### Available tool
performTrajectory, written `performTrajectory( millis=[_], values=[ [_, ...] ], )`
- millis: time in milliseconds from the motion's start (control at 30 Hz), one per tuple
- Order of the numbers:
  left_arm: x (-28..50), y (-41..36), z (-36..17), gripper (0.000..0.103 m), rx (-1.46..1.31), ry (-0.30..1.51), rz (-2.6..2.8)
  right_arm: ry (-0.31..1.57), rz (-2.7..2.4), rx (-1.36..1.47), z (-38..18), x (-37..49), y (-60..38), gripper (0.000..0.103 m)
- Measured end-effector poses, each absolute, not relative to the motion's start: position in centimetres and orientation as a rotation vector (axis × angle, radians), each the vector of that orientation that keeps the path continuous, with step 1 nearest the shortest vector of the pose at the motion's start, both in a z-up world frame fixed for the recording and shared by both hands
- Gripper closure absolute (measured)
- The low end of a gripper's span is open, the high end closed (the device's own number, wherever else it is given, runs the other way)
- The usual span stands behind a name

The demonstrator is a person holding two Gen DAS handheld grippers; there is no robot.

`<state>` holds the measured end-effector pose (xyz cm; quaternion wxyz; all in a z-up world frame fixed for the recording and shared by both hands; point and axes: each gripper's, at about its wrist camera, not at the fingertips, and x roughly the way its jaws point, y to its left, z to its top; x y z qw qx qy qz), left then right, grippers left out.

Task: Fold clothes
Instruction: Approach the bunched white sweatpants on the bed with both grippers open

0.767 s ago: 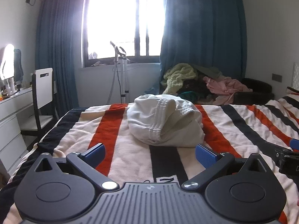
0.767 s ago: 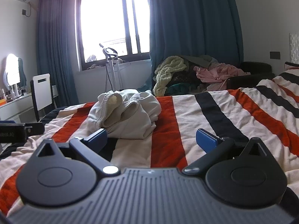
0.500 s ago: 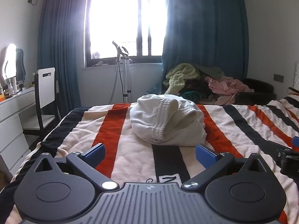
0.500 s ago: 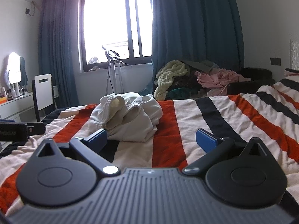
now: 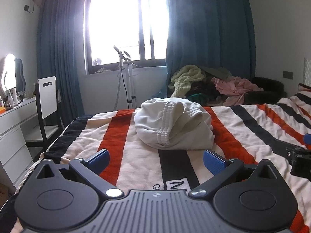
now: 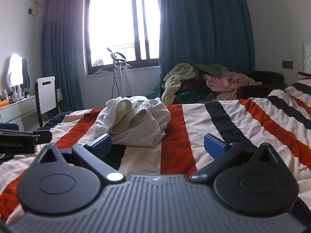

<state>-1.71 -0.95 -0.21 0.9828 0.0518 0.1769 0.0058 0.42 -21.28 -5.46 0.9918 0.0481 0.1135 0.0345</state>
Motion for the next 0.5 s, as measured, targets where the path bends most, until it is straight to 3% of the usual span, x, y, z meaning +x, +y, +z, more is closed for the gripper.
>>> performTrajectory(
  millis=[500],
  values=[
    [-0.5, -1.4, -1.4, 0.000, 0.088, 0.361, 0.010, 0.250, 0.046, 0.135, -6.4, 1.4, -21.9, 0.000]
  ],
)
